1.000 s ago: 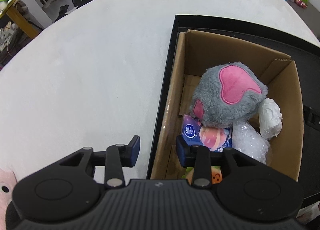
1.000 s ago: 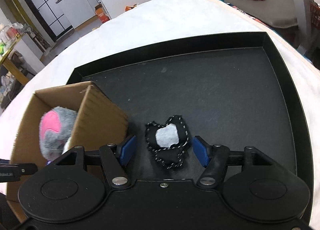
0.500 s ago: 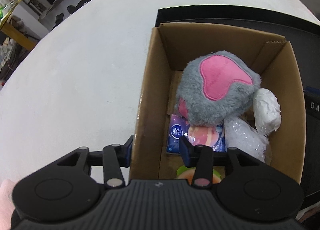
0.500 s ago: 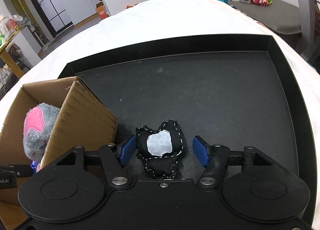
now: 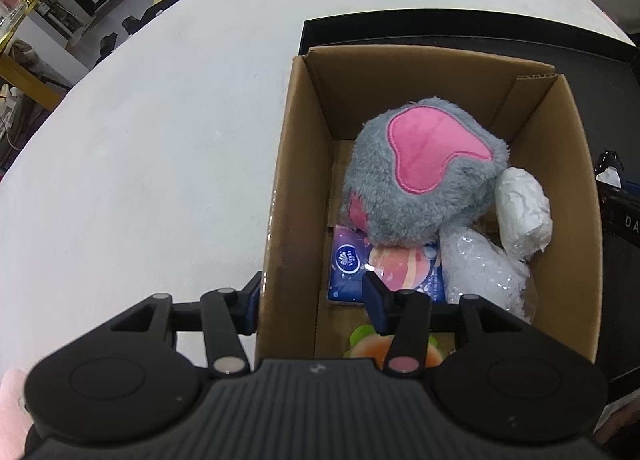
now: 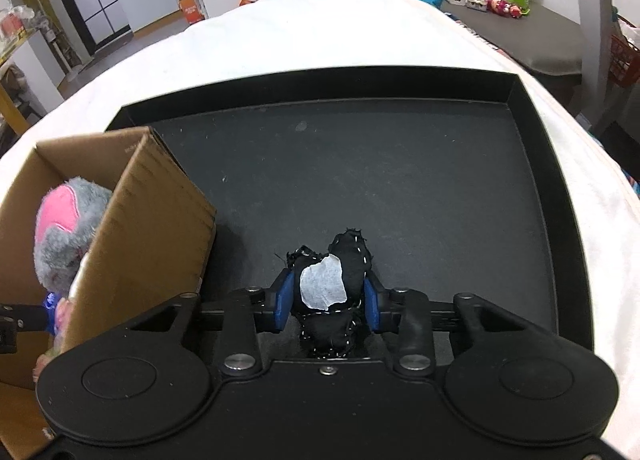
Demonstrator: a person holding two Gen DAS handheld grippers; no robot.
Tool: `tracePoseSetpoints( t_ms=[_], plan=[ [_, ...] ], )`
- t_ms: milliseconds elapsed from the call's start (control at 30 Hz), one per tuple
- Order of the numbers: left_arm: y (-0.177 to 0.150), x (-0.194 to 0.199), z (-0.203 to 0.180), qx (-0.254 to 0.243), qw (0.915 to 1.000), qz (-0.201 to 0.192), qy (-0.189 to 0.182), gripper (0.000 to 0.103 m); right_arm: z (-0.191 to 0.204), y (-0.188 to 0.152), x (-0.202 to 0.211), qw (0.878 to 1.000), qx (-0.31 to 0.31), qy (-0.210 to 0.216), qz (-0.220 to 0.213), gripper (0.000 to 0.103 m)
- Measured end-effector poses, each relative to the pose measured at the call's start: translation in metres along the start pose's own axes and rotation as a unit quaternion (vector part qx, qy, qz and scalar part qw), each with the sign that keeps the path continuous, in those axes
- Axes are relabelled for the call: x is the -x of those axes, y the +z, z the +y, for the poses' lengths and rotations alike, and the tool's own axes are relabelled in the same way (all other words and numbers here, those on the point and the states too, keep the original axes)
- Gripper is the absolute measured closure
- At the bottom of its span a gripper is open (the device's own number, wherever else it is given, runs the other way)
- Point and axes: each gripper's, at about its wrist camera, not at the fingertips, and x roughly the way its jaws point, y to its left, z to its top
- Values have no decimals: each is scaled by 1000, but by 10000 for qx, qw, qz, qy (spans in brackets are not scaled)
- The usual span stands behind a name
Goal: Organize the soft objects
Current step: 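Move the right gripper to the black heart plush and grasp it, then carry the black heart plush with the right gripper and drop it into the box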
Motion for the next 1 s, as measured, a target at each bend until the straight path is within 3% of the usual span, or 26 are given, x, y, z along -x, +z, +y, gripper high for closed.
tracePoseSetpoints(
  t_ms=[433,1000],
  plan=[
    [-3,14,9,64,9997,-144,-212,53,-1,10,41,9989,-309,-27,-341,68],
    [-15,22,36,363,9972,-314,-574,53,35,19,90,9964,-130,159,-819,68]
  ],
)
